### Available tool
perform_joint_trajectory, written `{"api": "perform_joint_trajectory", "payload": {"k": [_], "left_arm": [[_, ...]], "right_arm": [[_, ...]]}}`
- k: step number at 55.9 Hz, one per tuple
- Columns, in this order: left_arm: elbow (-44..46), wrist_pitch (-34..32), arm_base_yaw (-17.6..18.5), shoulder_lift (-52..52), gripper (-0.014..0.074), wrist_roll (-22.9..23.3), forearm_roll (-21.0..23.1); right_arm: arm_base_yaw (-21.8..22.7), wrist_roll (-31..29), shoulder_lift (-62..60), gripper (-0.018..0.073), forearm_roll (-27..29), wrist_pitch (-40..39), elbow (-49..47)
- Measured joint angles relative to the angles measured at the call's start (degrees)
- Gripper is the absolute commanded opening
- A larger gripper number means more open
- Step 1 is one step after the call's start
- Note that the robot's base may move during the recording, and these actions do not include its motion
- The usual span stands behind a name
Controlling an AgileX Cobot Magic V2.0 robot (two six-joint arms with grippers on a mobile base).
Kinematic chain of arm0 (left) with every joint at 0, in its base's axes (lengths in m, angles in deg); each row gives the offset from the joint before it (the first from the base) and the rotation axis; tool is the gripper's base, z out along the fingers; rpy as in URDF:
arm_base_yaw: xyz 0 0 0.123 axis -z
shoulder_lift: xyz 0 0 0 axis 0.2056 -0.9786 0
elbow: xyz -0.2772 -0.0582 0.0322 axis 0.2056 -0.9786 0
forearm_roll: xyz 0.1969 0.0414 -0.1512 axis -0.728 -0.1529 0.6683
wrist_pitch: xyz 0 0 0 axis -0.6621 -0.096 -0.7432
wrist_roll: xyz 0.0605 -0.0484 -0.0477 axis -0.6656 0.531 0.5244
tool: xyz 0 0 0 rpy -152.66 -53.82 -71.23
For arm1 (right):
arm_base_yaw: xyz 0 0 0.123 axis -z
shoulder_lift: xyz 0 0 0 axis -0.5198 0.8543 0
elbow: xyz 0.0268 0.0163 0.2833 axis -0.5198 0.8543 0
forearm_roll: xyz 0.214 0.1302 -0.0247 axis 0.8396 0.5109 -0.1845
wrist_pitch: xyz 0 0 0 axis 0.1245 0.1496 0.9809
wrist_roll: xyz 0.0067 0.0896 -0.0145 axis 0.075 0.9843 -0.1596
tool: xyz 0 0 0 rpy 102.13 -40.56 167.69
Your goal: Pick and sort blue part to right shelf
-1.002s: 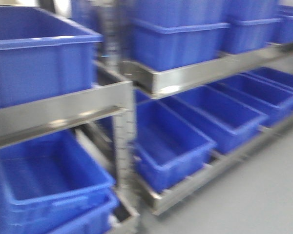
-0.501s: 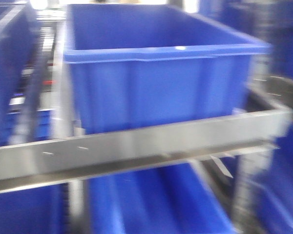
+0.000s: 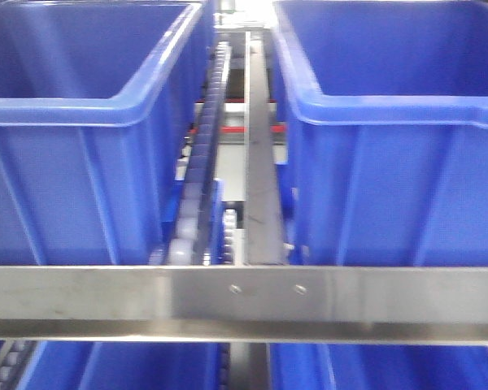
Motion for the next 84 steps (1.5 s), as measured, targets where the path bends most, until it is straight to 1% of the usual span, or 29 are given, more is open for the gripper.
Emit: {"api": "perform_joint_trajectory", "payload": {"k": [71, 75, 84], "left_arm": [[0.0, -0.5, 0.0, 0.0, 0.0332, 0.1, 0.0], [0.0, -1.3, 0.0, 0.0, 0.0332, 0.1, 0.0], [0.8, -6.8, 0.0, -1.3, 0.0332, 0.1, -0.4]], "right_arm": [[0.0, 0.0, 0.0, 0.0209, 0.0, 0.0, 0.0], [0.0, 0.0, 0.0, 0.0209, 0.0, 0.0, 0.0], [0.0, 0.0, 0.0, 0.0209, 0.0, 0.0, 0.0]]}}
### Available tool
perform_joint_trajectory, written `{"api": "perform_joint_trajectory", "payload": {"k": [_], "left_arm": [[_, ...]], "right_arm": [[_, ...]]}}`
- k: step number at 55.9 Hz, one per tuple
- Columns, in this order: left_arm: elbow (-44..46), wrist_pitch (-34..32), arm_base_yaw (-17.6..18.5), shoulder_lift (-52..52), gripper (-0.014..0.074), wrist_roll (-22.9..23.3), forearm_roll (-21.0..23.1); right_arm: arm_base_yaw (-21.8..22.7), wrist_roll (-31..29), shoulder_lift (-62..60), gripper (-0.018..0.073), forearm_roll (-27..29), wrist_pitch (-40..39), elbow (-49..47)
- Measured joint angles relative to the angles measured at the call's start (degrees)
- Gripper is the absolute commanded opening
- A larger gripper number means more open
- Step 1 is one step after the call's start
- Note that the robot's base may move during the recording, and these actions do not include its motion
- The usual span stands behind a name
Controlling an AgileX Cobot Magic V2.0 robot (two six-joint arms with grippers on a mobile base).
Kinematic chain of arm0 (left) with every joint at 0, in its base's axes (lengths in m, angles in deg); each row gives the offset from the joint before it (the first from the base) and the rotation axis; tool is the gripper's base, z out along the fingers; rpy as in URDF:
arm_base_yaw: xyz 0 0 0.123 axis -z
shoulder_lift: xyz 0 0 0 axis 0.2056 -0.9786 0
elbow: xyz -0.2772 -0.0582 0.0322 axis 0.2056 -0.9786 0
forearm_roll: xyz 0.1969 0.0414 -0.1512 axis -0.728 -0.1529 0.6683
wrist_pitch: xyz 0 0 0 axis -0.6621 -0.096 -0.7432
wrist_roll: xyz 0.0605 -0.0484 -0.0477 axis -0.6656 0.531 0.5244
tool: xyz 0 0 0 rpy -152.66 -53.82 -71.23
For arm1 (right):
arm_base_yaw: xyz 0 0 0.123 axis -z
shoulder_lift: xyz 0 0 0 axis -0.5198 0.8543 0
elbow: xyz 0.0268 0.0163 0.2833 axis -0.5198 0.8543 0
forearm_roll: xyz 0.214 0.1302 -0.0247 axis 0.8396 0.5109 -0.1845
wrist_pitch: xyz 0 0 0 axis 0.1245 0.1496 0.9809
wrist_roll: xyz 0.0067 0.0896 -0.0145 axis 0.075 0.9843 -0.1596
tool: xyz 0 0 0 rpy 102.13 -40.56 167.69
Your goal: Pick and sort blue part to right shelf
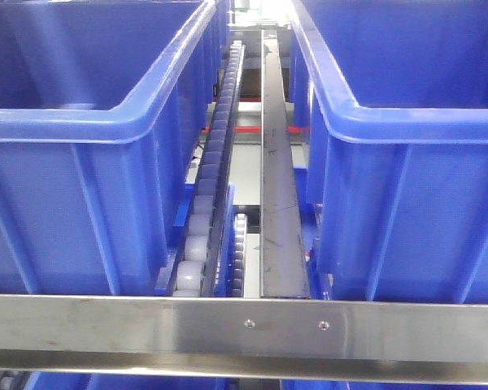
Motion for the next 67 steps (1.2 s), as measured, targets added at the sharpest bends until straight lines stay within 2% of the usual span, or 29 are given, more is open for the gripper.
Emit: {"api": "perform_joint_trajectory", "payload": {"k": [13, 37, 45, 56, 67], "left_arm": [[8.3, -2.2, 0.0, -15.4, 0.0332, 0.0, 1.0], [35.1, -3.3, 0.0, -61.5, 0.0332, 0.0, 5.2], [44.0, -0.3, 0.0, -74.6, 0.0332, -0.1, 7.1], [53.1, 4.8, 0.0, -87.6, 0.0332, -1.8, 10.1], [56.7, 5.9, 0.0, -93.6, 0.0337, -3.0, 13.3]], "right_arm": [[0.0, 0.0, 0.0, 0.0209, 0.0, 0.0, 0.0], [0.0, 0.0, 0.0, 0.0209, 0.0, 0.0, 0.0], [0.0, 0.0, 0.0, 0.0209, 0.0, 0.0, 0.0], [0.0, 0.0, 0.0, 0.0209, 0.0, 0.0, 0.0], [0.0, 0.0, 0.0, 0.0209, 0.0, 0.0, 0.0]]}}
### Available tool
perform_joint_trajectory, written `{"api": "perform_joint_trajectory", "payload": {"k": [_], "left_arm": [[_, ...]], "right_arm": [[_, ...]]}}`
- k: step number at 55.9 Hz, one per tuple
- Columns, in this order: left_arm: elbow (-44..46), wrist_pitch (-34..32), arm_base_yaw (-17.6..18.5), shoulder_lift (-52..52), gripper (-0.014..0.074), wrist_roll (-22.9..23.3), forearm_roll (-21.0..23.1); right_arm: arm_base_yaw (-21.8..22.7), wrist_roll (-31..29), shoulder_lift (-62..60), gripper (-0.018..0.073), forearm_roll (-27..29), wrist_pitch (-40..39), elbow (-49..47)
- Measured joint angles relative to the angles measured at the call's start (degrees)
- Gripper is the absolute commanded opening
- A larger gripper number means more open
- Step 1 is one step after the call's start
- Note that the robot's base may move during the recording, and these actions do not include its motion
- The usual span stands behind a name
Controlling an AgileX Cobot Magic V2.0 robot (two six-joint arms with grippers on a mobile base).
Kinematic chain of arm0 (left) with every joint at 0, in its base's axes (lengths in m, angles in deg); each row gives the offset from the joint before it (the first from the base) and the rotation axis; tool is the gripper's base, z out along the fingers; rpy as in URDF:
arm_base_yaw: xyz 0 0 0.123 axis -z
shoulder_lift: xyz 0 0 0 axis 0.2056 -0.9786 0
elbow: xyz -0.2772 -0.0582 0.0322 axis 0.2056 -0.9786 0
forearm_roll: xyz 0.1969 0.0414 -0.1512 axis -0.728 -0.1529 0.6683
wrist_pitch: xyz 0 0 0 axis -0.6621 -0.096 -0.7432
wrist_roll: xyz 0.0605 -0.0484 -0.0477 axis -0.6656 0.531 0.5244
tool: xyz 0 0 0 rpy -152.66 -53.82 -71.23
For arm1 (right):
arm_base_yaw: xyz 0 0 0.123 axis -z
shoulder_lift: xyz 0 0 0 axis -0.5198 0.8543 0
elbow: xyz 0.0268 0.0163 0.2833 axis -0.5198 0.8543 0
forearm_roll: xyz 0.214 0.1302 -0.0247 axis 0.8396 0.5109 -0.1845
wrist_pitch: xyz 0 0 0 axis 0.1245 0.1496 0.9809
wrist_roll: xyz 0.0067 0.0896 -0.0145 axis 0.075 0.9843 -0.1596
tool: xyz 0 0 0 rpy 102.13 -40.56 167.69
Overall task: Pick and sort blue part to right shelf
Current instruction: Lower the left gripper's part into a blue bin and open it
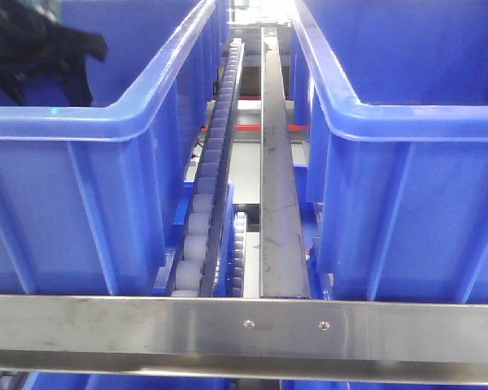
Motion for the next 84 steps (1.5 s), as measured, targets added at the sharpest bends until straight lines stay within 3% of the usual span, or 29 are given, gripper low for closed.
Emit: {"api": "perform_joint_trajectory", "payload": {"k": [10, 18, 24, 45, 55, 68, 84], "left_arm": [[0.1, 2.6, 0.0, -2.6, 0.04, -1.5, 0.6], [0.4, 3.5, 0.0, -3.0, 0.0587, -2.5, 1.6], [1.2, 4.8, 0.0, -3.0, 0.0676, -2.6, 2.1], [5.5, 13.6, 0.4, 1.1, 0.0679, -6.3, 2.9], [-1.5, 12.0, 2.0, 13.1, 0.0585, -7.5, 2.9], [-22.9, 3.3, 4.2, 36.4, 0.0365, -7.8, 1.6], [-39.5, -2.2, 4.3, 66.9, 0.0164, -7.8, -3.7]], "right_arm": [[0.0, 0.0, 0.0, 0.0209, 0.0, 0.0, 0.0], [0.0, 0.0, 0.0, 0.0209, 0.0, 0.0, 0.0], [0.0, 0.0, 0.0, 0.0209, 0.0, 0.0, 0.0], [0.0, 0.0, 0.0, 0.0209, 0.0, 2.2, 0.0], [0.0, 0.0, 0.0, 0.0209, 0.0, 2.5, 0.0], [0.0, 0.0, 0.0, 0.0209, 0.0, 2.5, 0.0], [0.0, 0.0, 0.0, 0.0209, 0.0, 4.7, 0.0]]}}
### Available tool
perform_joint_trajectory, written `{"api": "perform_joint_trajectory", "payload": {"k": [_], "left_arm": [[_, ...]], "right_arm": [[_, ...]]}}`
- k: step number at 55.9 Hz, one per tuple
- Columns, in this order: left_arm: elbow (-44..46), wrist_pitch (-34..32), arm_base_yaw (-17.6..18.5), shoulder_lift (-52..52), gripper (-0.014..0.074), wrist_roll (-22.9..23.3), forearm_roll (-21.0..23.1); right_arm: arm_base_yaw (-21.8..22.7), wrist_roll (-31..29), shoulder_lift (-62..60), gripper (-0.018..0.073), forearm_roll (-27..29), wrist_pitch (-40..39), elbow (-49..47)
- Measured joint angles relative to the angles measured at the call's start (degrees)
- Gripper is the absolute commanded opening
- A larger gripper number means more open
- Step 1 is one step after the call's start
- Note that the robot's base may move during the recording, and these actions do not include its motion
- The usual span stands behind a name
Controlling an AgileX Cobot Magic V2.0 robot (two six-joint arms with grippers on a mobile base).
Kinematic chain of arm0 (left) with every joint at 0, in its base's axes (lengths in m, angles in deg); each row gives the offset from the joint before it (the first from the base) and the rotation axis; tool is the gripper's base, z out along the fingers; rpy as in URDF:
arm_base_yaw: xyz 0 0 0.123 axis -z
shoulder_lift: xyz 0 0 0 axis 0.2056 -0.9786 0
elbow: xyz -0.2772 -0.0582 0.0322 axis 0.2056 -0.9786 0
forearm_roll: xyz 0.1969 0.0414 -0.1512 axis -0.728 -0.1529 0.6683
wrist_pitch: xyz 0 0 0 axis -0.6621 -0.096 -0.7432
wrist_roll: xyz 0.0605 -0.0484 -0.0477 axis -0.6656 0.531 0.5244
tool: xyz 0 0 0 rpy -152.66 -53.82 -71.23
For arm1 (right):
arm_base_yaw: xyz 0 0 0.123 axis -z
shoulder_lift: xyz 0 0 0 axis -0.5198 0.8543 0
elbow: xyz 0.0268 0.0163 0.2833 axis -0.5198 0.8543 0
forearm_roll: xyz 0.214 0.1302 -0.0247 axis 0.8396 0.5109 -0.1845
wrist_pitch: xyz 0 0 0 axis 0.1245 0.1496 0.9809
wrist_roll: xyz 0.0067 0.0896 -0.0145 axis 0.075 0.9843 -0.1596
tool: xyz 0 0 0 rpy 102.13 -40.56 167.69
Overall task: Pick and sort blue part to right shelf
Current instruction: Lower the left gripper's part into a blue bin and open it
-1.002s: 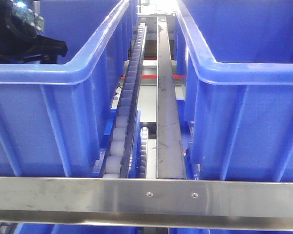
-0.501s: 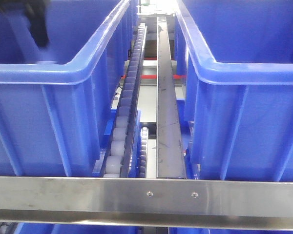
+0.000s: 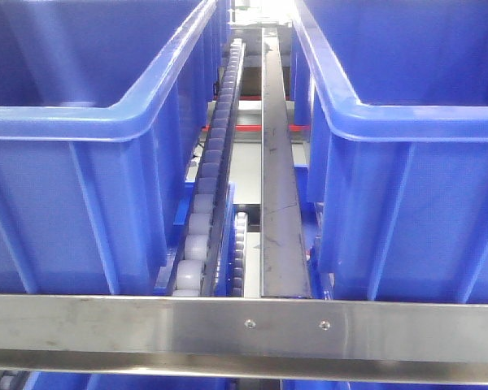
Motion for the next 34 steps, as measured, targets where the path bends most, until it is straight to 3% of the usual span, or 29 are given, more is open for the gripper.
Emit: {"api": "perform_joint_trajectory", "payload": {"k": [5, 16, 26, 34], "left_arm": [[-3.5, -1.0, 0.1, 9.5, 0.012, 0.0, -1.5], [-8.2, -0.3, 0.1, 23.4, 0.0123, 0.0, -2.8], [-9.0, 3.0, 0.1, 25.2, 0.0123, 0.0, -3.0], [-9.0, 3.0, 0.1, 25.2, 0.0123, 0.0, -3.1]], "right_arm": [[0.0, 0.0, 0.0, 0.0209, 0.0, 0.5, -0.3], [0.0, 0.4, 6.9, 0.0209, 0.0, 2.0, -6.7], [0.0, 4.7, 23.1, 0.0209, -0.7, 5.6, -18.9], [0.0, 10.7, 40.5, 0.0209, -4.4, 13.5, -31.4]]}}
